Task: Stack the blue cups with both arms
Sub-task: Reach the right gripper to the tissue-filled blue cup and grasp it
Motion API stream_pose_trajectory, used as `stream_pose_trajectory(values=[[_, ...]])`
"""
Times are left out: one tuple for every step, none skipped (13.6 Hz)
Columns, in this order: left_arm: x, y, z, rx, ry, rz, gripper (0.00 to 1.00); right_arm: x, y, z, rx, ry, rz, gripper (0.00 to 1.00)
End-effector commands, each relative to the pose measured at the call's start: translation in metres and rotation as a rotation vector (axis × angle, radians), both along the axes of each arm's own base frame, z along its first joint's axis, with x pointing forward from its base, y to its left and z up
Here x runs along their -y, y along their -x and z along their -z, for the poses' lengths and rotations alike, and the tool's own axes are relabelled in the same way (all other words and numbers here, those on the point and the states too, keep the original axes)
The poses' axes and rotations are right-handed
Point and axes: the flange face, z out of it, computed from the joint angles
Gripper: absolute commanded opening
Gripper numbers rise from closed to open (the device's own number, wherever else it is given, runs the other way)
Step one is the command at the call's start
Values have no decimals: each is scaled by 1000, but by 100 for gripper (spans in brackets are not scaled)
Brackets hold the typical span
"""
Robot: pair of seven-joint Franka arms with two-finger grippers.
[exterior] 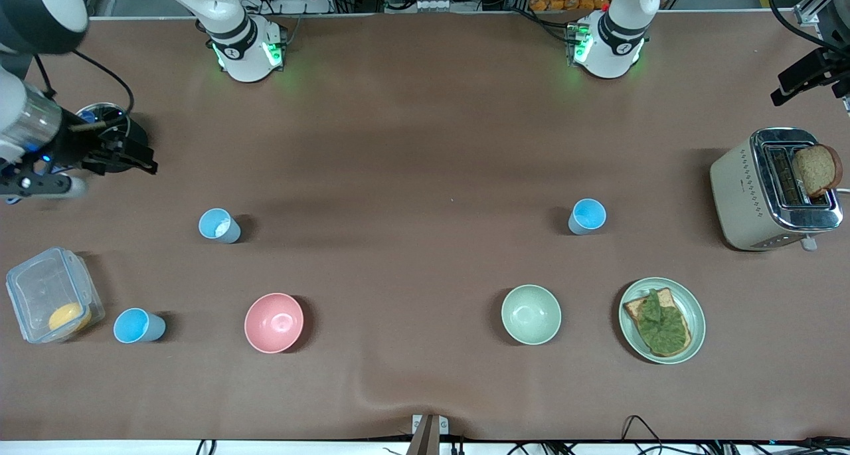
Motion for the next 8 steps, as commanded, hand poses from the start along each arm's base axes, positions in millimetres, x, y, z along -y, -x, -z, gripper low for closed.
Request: stream_pose_trajectory(values=[[1,6,-6,2,28,-2,100,-1,3,30,-4,-1,-9,100],[1,6,-6,2,28,-3,100,-4,2,41,3,-1,-10,100],[0,6,-6,2,28,-3,100,-4,0,59,5,0,-8,100],[0,6,-6,2,28,-2,100,-6,-3,79,1,1,-4,100],[0,6,-6,3,29,0,100,-10,-8,98,-9,3,-6,100],[-1,6,-7,4,33,-3,100,-12,-13,113,-28,-5,-1,100],[-2,6,-6,3,34,-4,100,-12,-16,123,-33,-8,2,100],[-5,7,-7,5,35,-10,100,-14,-19,137,-40,-6,0,100]])
